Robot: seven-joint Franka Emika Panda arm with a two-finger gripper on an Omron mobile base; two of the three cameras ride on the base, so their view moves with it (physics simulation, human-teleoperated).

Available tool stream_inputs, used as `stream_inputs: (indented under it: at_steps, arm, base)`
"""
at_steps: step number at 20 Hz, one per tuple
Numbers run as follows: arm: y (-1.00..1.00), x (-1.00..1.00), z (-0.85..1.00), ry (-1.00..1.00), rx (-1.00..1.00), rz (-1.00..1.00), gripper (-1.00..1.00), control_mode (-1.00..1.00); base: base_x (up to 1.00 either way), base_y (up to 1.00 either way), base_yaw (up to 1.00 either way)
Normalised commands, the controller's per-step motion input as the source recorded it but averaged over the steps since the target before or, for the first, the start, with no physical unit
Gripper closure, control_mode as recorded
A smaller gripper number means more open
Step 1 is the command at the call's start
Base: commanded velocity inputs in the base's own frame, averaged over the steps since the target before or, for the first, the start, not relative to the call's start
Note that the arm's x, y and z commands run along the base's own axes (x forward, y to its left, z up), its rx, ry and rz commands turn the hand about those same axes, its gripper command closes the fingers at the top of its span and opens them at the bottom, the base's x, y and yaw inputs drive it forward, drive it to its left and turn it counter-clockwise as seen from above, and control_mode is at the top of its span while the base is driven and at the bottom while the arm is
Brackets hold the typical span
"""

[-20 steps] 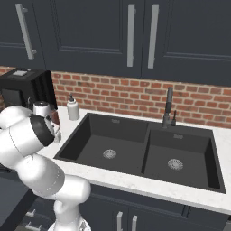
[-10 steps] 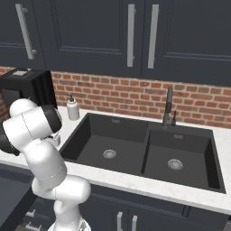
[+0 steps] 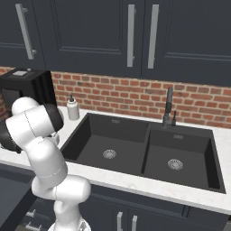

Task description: Pick the ladle from the drawer and place it on the counter.

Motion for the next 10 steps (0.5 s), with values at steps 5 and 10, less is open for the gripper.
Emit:
stream_inputs:
  at_steps: [5, 10]
  arm:
    - [0.00, 0.00, 0.00, 0.00, 0.00, 0.00, -1.00, -1.00]
    - [0.00, 0.00, 0.00, 0.00, 0.00, 0.00, -1.00, -1.00]
  base:
    - [0.00, 0.00, 0.00]
    - [0.00, 0.00, 0.00]
